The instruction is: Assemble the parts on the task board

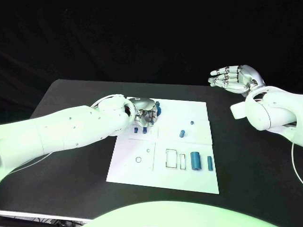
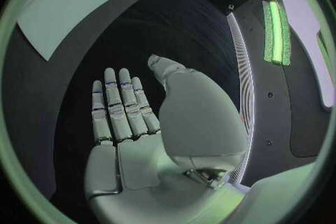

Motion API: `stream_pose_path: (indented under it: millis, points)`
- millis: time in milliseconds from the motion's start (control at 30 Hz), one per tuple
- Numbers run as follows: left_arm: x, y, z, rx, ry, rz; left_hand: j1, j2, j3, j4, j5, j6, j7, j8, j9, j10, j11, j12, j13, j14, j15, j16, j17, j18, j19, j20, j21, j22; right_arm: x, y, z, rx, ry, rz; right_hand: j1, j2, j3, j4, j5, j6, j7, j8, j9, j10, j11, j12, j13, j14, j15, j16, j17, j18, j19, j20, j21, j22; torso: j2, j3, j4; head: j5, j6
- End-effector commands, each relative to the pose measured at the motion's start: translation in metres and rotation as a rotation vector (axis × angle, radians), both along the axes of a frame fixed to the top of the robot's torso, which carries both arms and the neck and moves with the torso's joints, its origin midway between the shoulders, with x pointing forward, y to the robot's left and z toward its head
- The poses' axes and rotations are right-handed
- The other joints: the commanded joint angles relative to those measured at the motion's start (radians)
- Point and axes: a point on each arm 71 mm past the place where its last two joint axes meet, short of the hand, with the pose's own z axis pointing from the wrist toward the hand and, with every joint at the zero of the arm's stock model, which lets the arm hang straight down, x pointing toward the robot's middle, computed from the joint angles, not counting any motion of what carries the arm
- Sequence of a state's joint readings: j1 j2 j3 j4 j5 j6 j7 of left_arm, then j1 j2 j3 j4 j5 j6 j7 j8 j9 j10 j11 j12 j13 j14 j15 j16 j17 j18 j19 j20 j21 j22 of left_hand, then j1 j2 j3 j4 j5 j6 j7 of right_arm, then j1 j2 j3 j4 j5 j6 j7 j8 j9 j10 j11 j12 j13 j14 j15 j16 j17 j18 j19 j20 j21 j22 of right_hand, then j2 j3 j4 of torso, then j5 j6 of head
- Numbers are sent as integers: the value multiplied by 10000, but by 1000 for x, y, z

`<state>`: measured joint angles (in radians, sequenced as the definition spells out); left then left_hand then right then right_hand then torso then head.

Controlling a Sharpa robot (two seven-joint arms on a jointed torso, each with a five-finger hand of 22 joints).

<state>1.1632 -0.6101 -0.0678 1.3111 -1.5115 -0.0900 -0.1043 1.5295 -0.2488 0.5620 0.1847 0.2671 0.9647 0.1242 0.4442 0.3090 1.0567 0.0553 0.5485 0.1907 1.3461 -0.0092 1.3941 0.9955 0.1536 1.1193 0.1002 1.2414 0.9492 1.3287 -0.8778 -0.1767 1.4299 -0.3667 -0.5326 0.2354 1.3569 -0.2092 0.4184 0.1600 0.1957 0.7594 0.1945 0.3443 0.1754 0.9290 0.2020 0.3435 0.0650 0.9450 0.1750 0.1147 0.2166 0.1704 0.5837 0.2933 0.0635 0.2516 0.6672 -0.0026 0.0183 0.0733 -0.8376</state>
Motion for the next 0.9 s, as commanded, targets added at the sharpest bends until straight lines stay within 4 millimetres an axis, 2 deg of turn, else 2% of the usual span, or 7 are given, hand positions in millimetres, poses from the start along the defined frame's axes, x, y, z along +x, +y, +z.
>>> stream_pose_path:
  millis: [33,533,900]
  points:
    - [0,-2,3,-387,-346,-68,-128,14,59,-26,-6,82,6,-60,53,86,3,-79,-18,68,5,59,16,-163,77,-1,30,33,-1,3,0,-31,-63,234,31,62,13,-59,-3,20,692,-41,-11,2,-2,-23,-7,16,12,-28,-10,35,72,-16,18,-10,0,4,-4,14,8]
    - [-6,5,10,-749,-518,1,-230,-16,128,-115,-17,173,9,-202,75,257,8,-370,-65,128,3,76,62,-174,120,-13,62,78,0,2,0,-44,-80,225,31,62,13,-59,-3,20,692,-41,-11,2,-2,-23,-7,16,12,-28,-10,35,72,-16,18,-10,-13,-1,4,12,104]
    - [-10,27,20,-689,-435,371,-339,-60,136,-130,-31,197,17,-304,85,317,25,-561,-95,154,18,86,91,-181,133,0,69,95,0,0,0,-62,-75,188,31,62,13,-59,-3,20,692,-41,-11,2,-2,-23,-7,16,12,-28,-10,35,72,-16,18,-10,-7,-6,19,6,119]
